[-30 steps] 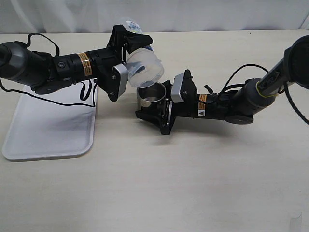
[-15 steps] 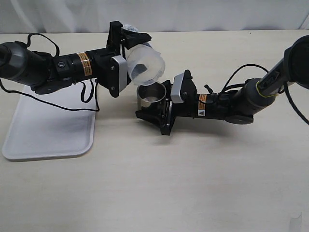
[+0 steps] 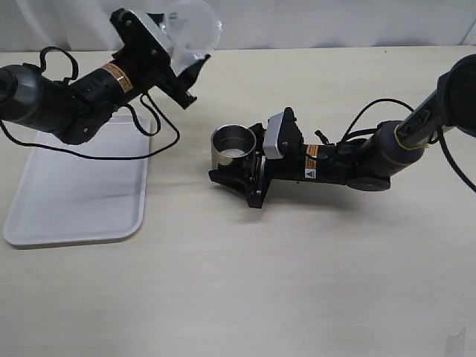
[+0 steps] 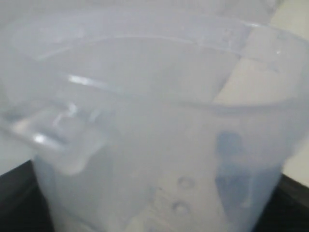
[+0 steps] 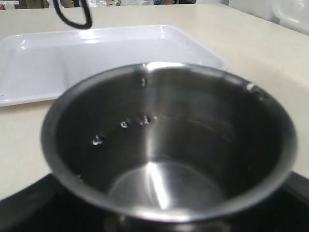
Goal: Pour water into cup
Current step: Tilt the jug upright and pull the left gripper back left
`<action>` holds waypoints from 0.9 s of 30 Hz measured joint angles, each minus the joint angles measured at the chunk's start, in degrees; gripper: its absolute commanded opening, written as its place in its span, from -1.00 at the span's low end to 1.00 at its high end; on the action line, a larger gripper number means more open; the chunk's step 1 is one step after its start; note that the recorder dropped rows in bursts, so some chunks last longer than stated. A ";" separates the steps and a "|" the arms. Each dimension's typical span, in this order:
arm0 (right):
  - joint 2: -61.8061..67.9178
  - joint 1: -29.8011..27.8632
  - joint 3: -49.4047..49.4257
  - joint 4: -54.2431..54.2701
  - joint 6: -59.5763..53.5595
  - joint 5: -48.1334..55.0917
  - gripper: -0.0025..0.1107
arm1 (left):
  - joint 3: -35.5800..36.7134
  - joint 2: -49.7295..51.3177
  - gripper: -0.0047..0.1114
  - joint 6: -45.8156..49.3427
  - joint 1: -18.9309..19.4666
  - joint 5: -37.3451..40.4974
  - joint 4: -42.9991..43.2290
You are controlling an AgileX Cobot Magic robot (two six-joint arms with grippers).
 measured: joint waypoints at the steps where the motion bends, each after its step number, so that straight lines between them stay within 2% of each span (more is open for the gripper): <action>1: 0.00 0.00 0.00 0.00 0.00 0.00 -0.88 | 0.00 0.00 -0.92 -1.17 0.00 0.00 -3.81; 5: 0.00 0.00 0.00 0.00 0.00 0.00 -0.88 | 0.00 0.00 -0.92 -6.56 0.20 0.00 -15.00; 8: 0.00 0.00 0.00 0.11 0.00 0.00 -0.88 | 0.00 0.00 -0.92 -10.91 1.56 1.20 -17.20; 16: 0.00 0.00 0.00 0.09 0.00 0.00 -0.88 | 0.00 0.00 -0.92 -24.74 9.58 6.87 -18.03; 20: 0.00 0.00 0.00 0.09 0.00 0.00 -0.88 | 0.00 0.00 -0.92 -31.37 13.39 8.85 -14.61; 27: 0.00 0.00 0.00 0.09 0.00 0.00 -0.88 | 0.00 0.00 -0.92 -35.06 17.90 9.88 -11.13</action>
